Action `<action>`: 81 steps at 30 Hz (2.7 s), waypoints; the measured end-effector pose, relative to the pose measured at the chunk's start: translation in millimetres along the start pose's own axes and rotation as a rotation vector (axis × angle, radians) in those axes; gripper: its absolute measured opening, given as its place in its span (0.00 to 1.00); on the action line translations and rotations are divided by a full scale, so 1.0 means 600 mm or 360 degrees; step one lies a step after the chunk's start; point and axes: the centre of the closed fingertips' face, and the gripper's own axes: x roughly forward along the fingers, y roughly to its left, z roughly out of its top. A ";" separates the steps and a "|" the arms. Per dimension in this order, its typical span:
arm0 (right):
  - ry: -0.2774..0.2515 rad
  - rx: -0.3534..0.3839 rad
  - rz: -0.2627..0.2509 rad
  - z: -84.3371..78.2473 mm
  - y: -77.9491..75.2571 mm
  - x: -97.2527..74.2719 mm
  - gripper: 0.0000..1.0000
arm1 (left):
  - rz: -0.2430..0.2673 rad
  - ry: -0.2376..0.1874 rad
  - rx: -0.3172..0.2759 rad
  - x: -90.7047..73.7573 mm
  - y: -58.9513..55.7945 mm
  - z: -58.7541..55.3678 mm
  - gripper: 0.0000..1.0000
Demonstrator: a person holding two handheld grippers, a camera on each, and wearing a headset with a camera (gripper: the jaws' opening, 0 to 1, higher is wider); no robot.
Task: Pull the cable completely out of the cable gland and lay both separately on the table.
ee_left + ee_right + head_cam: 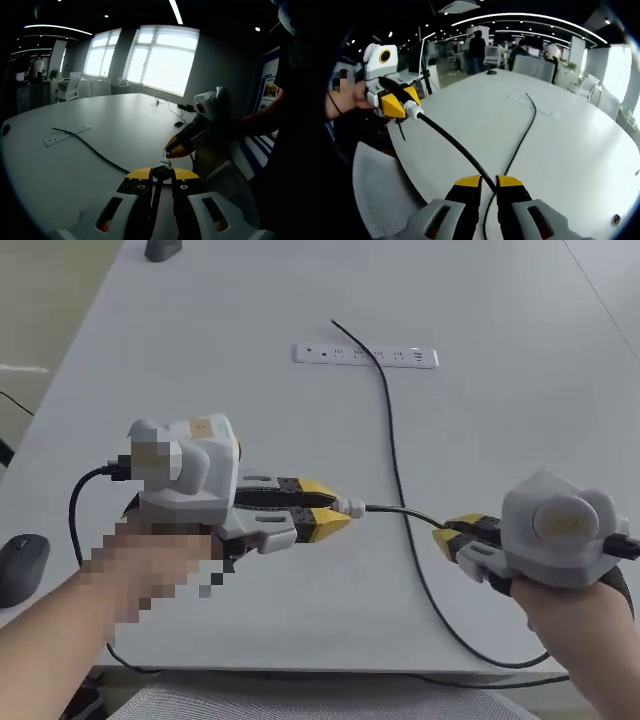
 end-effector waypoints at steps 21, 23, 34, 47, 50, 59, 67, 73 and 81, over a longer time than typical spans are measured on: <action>-0.0129 -0.0856 0.0130 0.107 0.107 -0.010 0.21 | -0.0024 0.0008 0.0014 0.008 -0.005 0.004 0.15; -0.0122 -0.0877 0.0134 0.105 0.109 -0.006 0.18 | -0.0022 0.0010 0.0017 0.008 -0.004 0.004 0.15; -0.0162 -0.0934 0.0152 0.111 0.120 -0.010 0.10 | -0.0019 0.0019 0.0020 0.007 -0.002 0.001 0.15; -0.0156 -0.0904 0.0196 0.109 0.128 -0.007 0.03 | -0.0033 0.0022 0.0025 0.011 -0.009 -0.001 0.15; -0.0140 -0.0847 0.0196 0.104 0.126 -0.005 0.03 | -0.0032 0.0030 0.0041 0.012 -0.011 -0.003 0.15; -0.0096 -0.0599 0.0145 0.086 0.088 -0.005 0.02 | -0.0022 0.0015 0.0059 0.010 -0.011 0.002 0.15; -0.0088 -0.0272 0.0151 0.063 0.066 -0.002 0.02 | -0.0026 0.0009 0.0072 0.009 -0.012 0.004 0.15; -0.0088 -0.0019 0.0148 0.044 0.048 0.004 0.02 | -0.0020 0.0009 0.0071 0.006 -0.008 0.003 0.15; -0.0064 0.0287 0.0135 0.013 0.023 0.016 0.02 | -0.0016 0.0010 0.0075 0.002 -0.005 0.003 0.15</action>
